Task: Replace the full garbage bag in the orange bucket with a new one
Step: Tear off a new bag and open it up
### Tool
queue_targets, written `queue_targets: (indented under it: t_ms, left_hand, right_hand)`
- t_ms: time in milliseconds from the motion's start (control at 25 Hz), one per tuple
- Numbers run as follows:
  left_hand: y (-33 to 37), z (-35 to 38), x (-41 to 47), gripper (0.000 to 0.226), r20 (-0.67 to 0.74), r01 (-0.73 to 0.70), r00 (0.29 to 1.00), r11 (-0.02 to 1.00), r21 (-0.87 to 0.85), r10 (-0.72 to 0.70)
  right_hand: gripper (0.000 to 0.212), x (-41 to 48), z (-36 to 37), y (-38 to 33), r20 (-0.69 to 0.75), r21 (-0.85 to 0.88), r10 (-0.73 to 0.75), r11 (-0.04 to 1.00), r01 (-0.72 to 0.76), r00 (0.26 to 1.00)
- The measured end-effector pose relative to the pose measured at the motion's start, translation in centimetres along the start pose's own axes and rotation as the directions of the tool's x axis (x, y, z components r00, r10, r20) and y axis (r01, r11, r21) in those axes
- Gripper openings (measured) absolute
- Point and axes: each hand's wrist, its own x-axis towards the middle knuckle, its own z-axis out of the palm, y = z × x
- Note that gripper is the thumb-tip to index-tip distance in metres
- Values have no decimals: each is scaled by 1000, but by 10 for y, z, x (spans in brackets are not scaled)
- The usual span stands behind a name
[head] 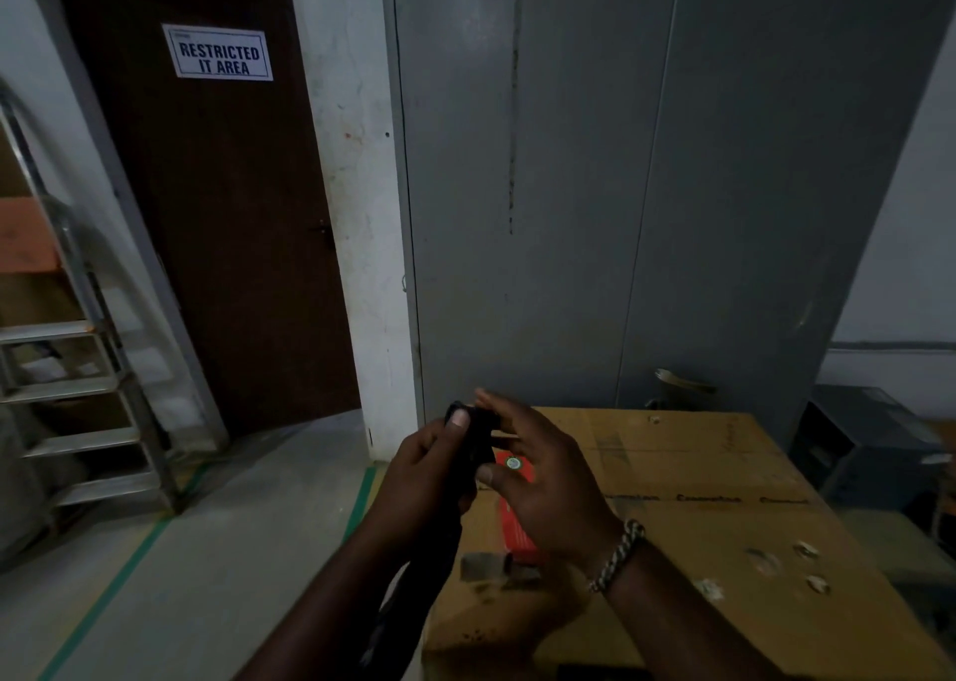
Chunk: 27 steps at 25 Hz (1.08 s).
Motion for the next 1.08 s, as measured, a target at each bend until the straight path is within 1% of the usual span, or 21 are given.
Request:
queue_targets:
  t_ms: [40,120,160,200,240,320,360,400,440,480,520,560,600,640,680,720,760,840,880,960,1080]
  left_hand:
    - [1,1,0,45,-20,5,1000,999,35,-5]
    - [2,1,-1,55,-39,17,999,992,126,-13]
    - [2,2,-1,61,-30,31,999,990,136,-28]
    - [3,3,-2,63,-12,39,999,991,125,-38]
    - [2,4,-2,62,-3,44,999,994,101,-44]
    - [-2,5,-3,50,-16,62,998,998,17,-62]
    - [-3,6,-3,41,-11,72,997,997,-14,-72]
    - [-5,5,-3,31,-4,69,998,998,-8,-69]
    - [-6,4,-2,19,11,61,998,997,49,-61]
    - [-6,2,0,25,23,32,999,988,151,-36]
    - [-5,0,2,44,45,-14,999,968,251,3]
    - [-4,0,4,61,62,-63,997,952,299,46]
    - [0,1,5,73,75,-102,994,947,305,83]
    - [0,2,8,80,94,-141,988,947,287,119]
    - [2,5,9,81,107,-175,983,949,263,151]
    - [2,6,12,79,105,-195,979,951,238,174]
    - [1,7,14,75,92,-202,978,955,215,186]
    - [4,7,18,69,33,-190,982,966,177,187]
    - [4,4,22,68,-1,-184,982,968,170,187]
    - [2,-3,26,63,-49,-177,981,973,149,186]
    - [2,-8,28,44,-108,-161,980,984,72,168]
  right_hand:
    - [71,0,1,1,26,24,-5,1000,5,1000]
    - [72,2,2,4,54,-30,-36,999,37,998]
    - [68,2,3,6,35,-53,-44,998,46,998]
    - [61,3,4,6,-4,-41,-39,998,39,999]
    - [51,4,3,6,-50,11,-15,1000,15,999]
    - [30,9,1,5,-139,141,63,989,-44,988]
    - [24,12,-1,5,-183,189,107,979,-72,977]
    - [21,15,-4,5,-214,233,152,967,-100,965]
    - [21,18,-7,5,-231,272,196,954,-130,953]
    - [24,20,-8,5,-237,302,238,939,-162,942]
    - [28,20,-8,6,-241,319,275,928,-192,931]
    - [33,20,-7,7,-245,328,306,919,-218,920]
    - [38,21,-6,8,-250,331,325,914,-235,912]
    - [44,21,-4,10,-248,323,327,915,-240,912]
    - [49,22,-3,12,-234,310,316,921,-237,919]
    - [51,23,-2,13,-204,302,296,926,-227,933]
    - [47,24,-2,14,-168,303,274,929,-215,947]
    - [23,24,-4,15,-120,331,253,922,-201,960]
    - [15,23,-6,15,-101,361,244,912,-193,965]
    - [22,21,-9,16,-91,384,219,908,-168,972]
    - [32,21,-7,22,-111,300,185,943,-145,976]
